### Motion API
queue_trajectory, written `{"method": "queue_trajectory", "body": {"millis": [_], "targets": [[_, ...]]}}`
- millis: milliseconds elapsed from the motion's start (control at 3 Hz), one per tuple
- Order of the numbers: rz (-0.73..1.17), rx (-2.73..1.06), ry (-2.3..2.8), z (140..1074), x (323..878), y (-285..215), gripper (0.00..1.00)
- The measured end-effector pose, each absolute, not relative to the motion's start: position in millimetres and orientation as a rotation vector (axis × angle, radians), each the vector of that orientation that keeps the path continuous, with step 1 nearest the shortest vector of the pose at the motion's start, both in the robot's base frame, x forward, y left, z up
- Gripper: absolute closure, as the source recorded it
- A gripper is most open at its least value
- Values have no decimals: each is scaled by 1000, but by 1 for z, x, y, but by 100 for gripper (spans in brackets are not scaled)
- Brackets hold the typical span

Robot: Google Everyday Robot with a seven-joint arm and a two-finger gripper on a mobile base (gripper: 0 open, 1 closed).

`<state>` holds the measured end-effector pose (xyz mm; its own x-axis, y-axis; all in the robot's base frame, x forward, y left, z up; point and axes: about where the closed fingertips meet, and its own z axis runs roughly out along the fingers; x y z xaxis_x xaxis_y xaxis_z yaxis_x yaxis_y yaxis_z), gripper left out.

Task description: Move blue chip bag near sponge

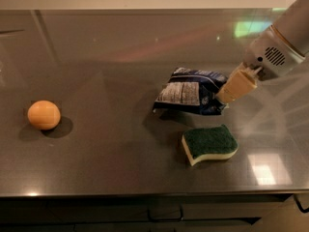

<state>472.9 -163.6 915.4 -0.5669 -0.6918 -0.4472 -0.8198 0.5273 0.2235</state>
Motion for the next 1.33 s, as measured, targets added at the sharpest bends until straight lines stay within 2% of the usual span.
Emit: {"method": "queue_trajectory", "body": {"millis": [1000, 1333], "targets": [[578, -1247, 2490, 917, 462, -169, 12], [575, -1246, 2485, 917, 463, -167, 0]]}}
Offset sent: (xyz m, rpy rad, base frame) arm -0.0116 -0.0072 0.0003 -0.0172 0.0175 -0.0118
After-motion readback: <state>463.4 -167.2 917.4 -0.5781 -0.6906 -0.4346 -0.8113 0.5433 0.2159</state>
